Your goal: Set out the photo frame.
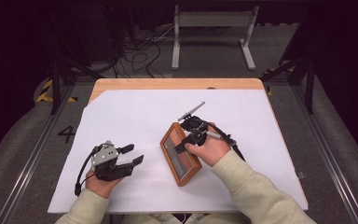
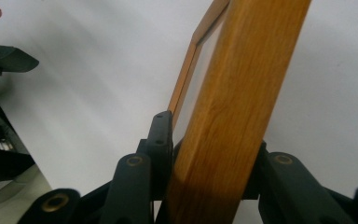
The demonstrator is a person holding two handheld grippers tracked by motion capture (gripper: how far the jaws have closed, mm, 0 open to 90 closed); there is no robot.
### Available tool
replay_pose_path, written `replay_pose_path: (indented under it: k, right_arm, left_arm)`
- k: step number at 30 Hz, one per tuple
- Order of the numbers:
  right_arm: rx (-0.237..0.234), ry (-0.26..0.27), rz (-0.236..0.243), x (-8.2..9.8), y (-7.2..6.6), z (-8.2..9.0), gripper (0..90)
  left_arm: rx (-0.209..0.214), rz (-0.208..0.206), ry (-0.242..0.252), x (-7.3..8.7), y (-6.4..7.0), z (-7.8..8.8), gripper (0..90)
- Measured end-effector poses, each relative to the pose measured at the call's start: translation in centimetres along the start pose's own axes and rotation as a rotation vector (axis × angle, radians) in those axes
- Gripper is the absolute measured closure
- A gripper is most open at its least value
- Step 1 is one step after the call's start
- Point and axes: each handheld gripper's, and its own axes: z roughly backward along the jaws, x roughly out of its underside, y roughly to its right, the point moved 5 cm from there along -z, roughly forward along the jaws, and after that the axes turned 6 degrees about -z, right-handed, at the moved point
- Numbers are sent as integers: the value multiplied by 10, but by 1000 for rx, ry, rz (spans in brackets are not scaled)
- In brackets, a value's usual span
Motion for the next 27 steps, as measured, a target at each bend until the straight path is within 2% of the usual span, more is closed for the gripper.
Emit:
replay_pose_path:
  k: [2, 4, 5, 7, 9, 10, 11, 13, 15, 16, 17, 18, 20, 23, 27]
  right_arm:
    - [-16, -10, -1, 0, 0, 1, 682]
    - [-77, -31, 23, -1, -2, 7, 717]
    - [-77, -31, 23, -1, -2, 7, 717]
    - [-48, -38, 77, -2, -3, 11, 723]
    - [1, -62, 156, -3, -2, 16, 723]
    - [11, -70, 177, -4, -1, 18, 723]
    - [17, -81, 205, -5, 0, 21, 723]
    - [19, -86, 215, -5, 1, 23, 723]
    - [20, -89, 252, -8, 2, 31, 724]
    - [14, -99, 312, -10, 2, 37, 725]
    - [13, -103, 338, -11, 1, 40, 724]
    - [13, -103, 338, -11, 1, 40, 724]
    - [27, -115, 413, -14, 0, 46, 725]
    - [35, -138, 496, -17, -1, 53, 725]
    - [43, -164, 587, -20, -3, 56, 725]
  left_arm:
    - [0, 0, 0, 0, 0, 0, 434]
    - [1, 1, 1, 0, 0, 0, 434]
    - [1, 1, 1, 0, 0, 0, 434]
    - [1, 1, -1, 0, 0, 0, 434]
    - [0, -1, 1, 0, 0, 0, 434]
    - [0, -1, 1, 0, 0, 0, 434]
    - [0, 0, 1, 0, 0, 0, 434]
    - [0, 0, 1, 0, 0, 0, 435]
    - [1, 0, 0, 0, 0, 0, 435]
    - [1, 0, 0, 0, 0, 0, 434]
    - [1, 0, 0, 0, 0, 0, 435]
    - [1, 0, 0, 0, 0, 0, 435]
    - [1, -2, 1, 0, 0, 0, 435]
    - [2, -2, 1, 0, 0, 0, 435]
    - [4, 2, 0, 0, 0, -1, 435]
